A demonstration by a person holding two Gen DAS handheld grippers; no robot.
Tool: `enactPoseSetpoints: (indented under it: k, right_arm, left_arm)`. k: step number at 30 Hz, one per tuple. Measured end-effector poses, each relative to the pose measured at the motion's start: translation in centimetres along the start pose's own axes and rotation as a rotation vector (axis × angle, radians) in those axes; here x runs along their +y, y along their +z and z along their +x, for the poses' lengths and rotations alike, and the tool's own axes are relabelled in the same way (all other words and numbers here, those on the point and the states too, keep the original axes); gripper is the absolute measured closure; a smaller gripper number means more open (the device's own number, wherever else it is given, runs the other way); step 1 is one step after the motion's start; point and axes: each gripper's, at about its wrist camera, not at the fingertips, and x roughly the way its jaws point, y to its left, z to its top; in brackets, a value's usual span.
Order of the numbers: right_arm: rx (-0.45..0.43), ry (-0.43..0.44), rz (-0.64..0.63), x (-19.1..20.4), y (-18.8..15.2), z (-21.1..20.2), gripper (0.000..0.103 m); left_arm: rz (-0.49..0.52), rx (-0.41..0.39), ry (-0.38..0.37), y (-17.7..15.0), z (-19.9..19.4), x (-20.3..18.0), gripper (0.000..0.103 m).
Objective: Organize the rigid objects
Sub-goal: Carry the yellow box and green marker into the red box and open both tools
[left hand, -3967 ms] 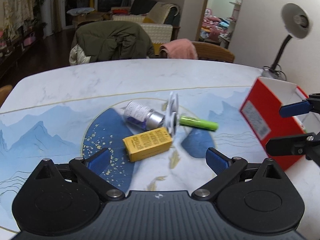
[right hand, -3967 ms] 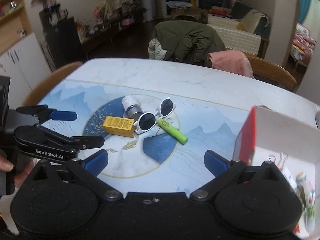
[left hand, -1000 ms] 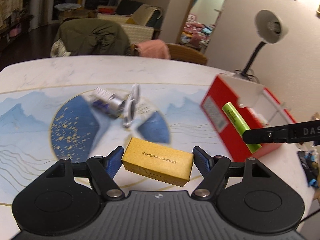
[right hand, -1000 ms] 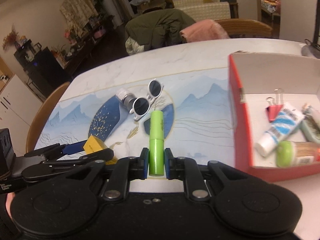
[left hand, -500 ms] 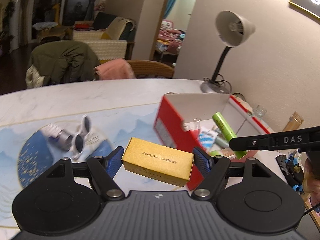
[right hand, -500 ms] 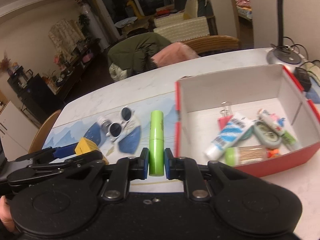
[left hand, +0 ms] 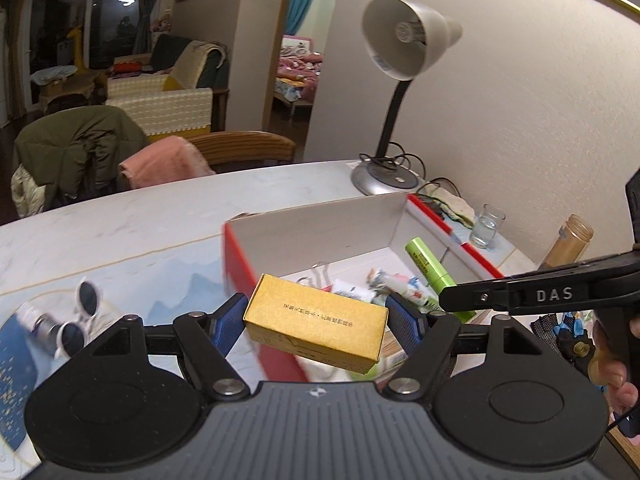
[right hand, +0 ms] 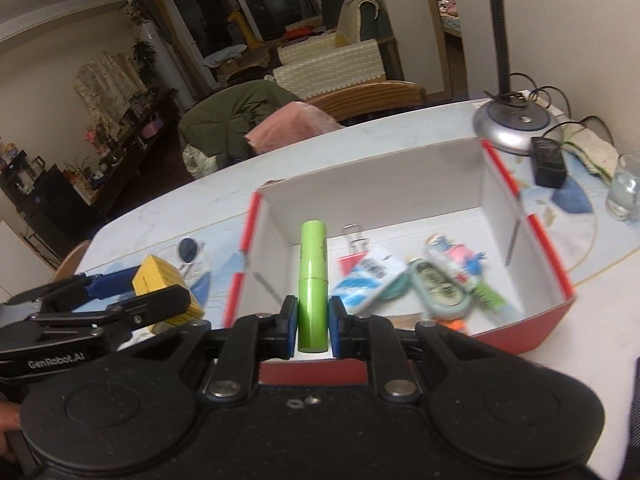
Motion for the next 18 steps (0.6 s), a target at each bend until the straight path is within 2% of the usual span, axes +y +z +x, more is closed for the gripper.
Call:
enactPoseSetpoints:
  k: [9, 18]
  right_arm:
    - [0.023, -0.050, -0.027, -4.7, 2.1, 1.2, 0.088]
    - [0.064, -0.093, -0.048, -8.2, 4.7, 4.7, 0.088]
  left_arm:
    - [0.047, 0.051, -0.012, 1.4, 4.6, -3.1, 0.028]
    - [0.041, 0.137, -0.013, 2.4, 9.8, -5.4, 0.028]
